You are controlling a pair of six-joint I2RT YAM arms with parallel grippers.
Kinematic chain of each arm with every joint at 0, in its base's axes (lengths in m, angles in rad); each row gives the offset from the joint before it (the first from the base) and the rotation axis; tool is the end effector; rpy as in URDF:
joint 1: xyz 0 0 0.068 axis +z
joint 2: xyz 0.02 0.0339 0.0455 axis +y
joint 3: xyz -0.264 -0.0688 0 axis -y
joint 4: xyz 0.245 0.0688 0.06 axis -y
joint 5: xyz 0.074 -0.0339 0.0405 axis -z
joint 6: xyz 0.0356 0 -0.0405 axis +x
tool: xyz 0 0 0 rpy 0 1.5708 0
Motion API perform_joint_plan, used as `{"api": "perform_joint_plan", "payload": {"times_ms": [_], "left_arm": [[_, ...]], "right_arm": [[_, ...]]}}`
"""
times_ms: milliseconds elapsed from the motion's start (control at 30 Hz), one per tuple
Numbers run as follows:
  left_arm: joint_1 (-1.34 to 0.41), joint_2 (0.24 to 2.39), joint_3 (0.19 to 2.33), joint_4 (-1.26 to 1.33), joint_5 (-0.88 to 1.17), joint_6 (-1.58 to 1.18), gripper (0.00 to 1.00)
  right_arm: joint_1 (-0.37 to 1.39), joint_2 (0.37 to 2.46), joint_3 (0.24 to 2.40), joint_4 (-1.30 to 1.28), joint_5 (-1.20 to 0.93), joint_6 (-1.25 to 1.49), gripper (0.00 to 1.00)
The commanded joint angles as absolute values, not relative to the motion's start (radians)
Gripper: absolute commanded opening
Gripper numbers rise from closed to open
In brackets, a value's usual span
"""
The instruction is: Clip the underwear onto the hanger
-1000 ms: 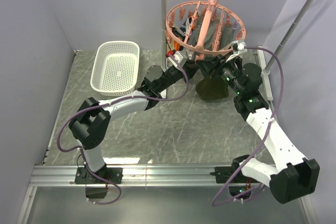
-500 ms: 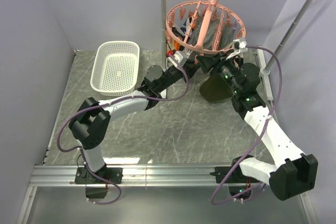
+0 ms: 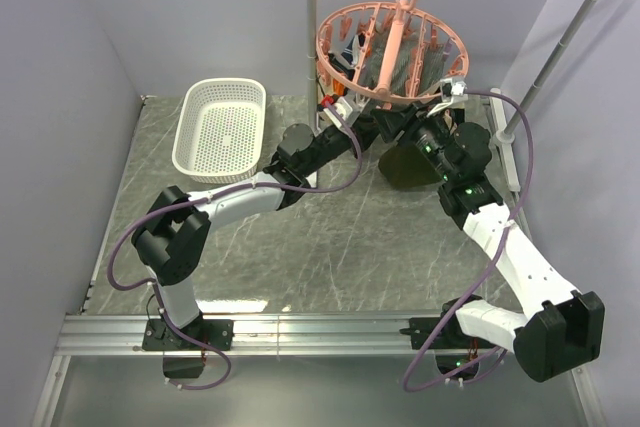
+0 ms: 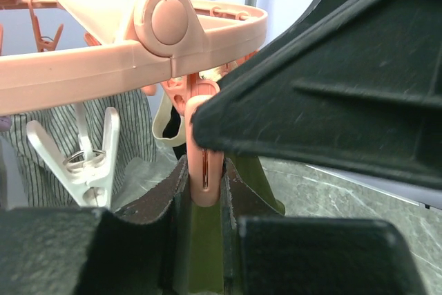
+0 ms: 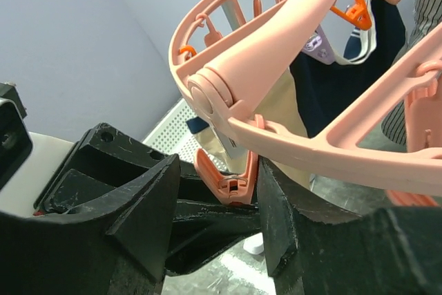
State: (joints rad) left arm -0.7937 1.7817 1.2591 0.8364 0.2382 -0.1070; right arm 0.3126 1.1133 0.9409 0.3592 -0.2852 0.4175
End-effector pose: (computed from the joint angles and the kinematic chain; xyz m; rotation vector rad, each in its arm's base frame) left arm 0.2891 -0.3059 0.3349 0.6412 1.1557 -0.9215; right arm 0.2456 0.0899 0.3875 -0.1710 1.4291 0.8011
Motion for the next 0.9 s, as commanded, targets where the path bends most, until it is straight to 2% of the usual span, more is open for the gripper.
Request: {"api": "perform_joint_plan", "payload": {"times_ms": [0, 133, 333, 367, 433, 533, 567, 633, 767, 867], "left_arm": [[-0.813, 1.779, 1.298, 0.834, 0.278, -0.107, 0.00], [-0.816, 1.781, 1.301, 0.831, 0.278, -0.104, 0.00], [-0.825, 1.781, 1.302, 0.813, 0.284, -0.089, 0.01], [-0.827, 1.782, 1.302, 0.811, 0.284, -0.089, 0.02], [-0.827, 1.779, 1.299, 0.810, 0.284, -0.089, 0.04], [-0.827, 1.766, 1.286, 0.804, 0.284, -0.089, 0.16], [-0.827, 1.760, 1.273, 0.802, 0.281, -0.092, 0.24], [-0.825, 1.741, 1.258, 0.804, 0.282, -0.095, 0.37], [-0.824, 1.718, 1.227, 0.804, 0.278, -0.100, 0.49], [-0.818, 1.717, 1.233, 0.802, 0.265, -0.103, 0.51]], "right_arm": [[0.327, 1.104, 0.939, 0.403, -0.276, 0.403, 0.55], [0.327, 1.109, 0.945, 0.408, -0.262, 0.405, 0.53], [0.327, 1.118, 0.968, 0.411, -0.258, 0.429, 0.31], [0.327, 1.118, 0.968, 0.411, -0.255, 0.433, 0.25], [0.328, 1.117, 0.968, 0.411, -0.258, 0.434, 0.19], [0.325, 1.114, 0.971, 0.400, -0.262, 0.431, 0.09], [0.325, 1.112, 0.971, 0.396, -0.264, 0.430, 0.04], [0.327, 1.109, 0.974, 0.388, -0.268, 0.426, 0.00], [0.324, 1.112, 0.977, 0.393, -0.282, 0.428, 0.00], [0.321, 1.112, 0.974, 0.400, -0.293, 0.437, 0.00]]}}
